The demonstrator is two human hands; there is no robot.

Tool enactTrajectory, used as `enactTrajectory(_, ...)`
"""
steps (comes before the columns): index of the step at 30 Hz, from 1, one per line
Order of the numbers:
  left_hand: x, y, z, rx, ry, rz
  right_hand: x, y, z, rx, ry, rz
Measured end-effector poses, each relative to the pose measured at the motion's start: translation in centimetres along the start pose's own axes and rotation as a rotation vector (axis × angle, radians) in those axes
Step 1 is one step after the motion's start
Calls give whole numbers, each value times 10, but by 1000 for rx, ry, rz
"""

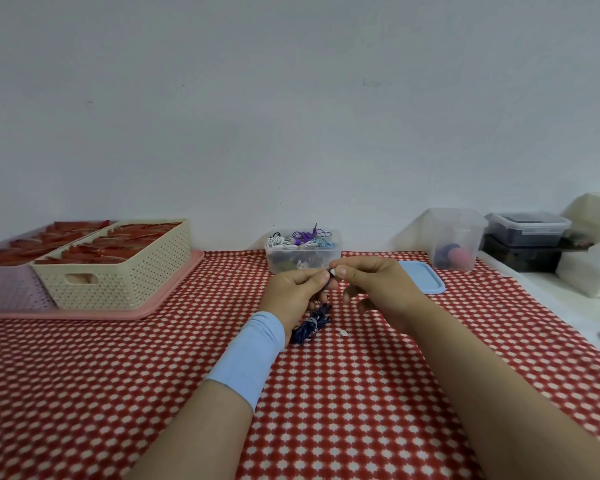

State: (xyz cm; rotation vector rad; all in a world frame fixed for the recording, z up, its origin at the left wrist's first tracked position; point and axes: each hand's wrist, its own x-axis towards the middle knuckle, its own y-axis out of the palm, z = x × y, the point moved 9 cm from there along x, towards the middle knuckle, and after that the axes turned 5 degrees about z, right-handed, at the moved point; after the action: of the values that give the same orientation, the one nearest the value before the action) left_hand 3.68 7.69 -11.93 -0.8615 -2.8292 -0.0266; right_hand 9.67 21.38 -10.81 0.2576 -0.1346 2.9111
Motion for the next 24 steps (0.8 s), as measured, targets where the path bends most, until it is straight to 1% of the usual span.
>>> enactTrajectory(4,-1,-2,-5,129,32,-19,-1,-4,-2,-29,0,-34)
enactTrajectory(10,-3,-3,-7,168,39,-19,-2,-5,-1,-87,-4,-21)
enactTrajectory(13,-4,-3,-6,137,31,-9,-3,-4,-1,-57,15,3)
enactTrajectory(18,-4,1,-1,67,6,48,-5,2,-12,96,132,112)
enactTrajectory(21,-3,4,3,-39,-14,68,-5,3,-12,117,140,134)
enactTrajectory(24,-2,5,3,-62,-19,94,-6,4,-14,124,166,143)
